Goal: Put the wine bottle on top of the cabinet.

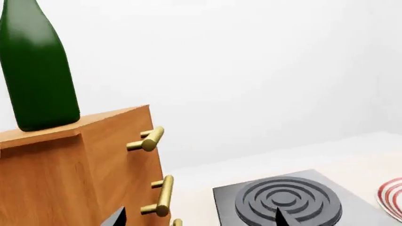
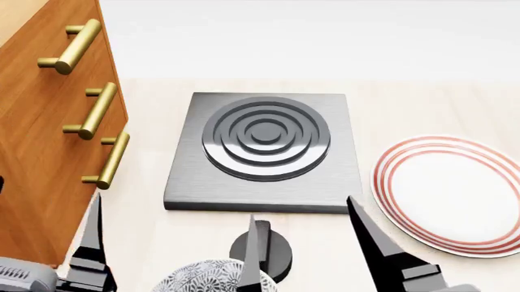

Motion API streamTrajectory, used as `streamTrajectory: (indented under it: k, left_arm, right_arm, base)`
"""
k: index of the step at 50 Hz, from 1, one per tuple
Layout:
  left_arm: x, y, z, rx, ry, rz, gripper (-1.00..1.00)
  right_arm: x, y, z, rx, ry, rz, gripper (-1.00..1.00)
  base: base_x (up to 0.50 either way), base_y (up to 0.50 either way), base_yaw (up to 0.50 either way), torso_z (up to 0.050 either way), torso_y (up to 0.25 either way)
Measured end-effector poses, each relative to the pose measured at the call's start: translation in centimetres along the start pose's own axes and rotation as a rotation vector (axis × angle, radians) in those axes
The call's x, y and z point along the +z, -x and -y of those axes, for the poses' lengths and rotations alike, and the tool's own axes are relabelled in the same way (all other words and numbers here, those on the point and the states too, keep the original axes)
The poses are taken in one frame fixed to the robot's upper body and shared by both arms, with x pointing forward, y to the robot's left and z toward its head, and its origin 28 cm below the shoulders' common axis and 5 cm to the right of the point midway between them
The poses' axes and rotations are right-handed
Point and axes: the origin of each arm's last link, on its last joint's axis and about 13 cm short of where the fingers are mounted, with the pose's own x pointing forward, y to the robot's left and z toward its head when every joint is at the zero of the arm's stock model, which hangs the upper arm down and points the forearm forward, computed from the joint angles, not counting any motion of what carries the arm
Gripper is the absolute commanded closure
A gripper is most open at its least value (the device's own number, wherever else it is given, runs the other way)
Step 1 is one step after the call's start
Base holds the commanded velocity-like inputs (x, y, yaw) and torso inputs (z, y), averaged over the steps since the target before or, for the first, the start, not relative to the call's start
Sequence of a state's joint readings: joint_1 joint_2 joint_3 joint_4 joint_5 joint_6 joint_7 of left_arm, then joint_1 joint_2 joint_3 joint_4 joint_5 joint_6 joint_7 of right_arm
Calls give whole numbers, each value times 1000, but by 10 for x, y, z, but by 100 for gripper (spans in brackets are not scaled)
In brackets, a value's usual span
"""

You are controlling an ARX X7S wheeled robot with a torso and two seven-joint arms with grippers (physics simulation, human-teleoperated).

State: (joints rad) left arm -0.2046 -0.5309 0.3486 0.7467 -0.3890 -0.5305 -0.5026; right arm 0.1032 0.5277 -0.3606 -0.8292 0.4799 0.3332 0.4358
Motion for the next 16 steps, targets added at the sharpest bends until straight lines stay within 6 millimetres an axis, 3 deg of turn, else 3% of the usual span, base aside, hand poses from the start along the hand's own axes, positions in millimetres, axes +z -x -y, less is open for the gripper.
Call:
streamTrajectory:
  k: [16]
  left_arm:
    - [-12,19,30,-84,-30,-14,-100]
  right_arm:
    - [-2,0,-6,31,-2,-7,-100]
  base:
    - [0,0,0,0,0]
